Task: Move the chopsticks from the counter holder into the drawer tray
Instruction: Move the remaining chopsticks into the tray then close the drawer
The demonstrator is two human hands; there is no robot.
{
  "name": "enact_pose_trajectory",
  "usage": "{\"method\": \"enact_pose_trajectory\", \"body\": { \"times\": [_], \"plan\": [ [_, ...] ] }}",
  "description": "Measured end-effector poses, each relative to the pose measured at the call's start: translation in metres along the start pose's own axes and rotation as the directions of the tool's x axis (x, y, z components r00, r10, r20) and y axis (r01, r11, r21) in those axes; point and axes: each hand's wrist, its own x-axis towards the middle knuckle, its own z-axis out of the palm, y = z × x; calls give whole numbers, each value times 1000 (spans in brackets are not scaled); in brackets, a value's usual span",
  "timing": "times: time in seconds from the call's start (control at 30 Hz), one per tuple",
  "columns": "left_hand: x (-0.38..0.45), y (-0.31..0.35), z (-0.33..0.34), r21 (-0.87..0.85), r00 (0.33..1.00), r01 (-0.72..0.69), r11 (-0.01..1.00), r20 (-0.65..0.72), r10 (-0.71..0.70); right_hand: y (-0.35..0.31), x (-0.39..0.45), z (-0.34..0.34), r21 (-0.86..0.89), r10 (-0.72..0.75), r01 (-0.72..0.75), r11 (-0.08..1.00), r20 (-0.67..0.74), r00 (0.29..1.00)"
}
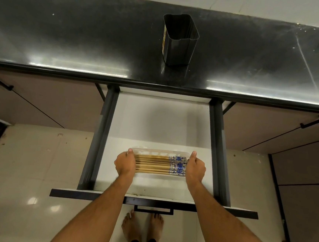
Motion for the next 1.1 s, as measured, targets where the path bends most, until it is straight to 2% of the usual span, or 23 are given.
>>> {"method": "enact_pose_trajectory", "body": {
  "times": [0.4,0.9,1.0,1.1],
  "plan": [
    [1,-5,0,-28,998,-45,999,38,46,7,0,2,14,-13,13,1000,45,999],
    [6,-10,-1,-63,988,-55,996,139,64,5,-7,3,-80,-42,53,995,130,991],
    [6,-9,-4,-19,987,-88,996,134,90,4,-7,1,-116,-46,63,991,138,989],
    [1,-8,-8,57,979,-181,982,110,174,0,-12,-3,-209,-105,130,969,127,986]
  ]
}}
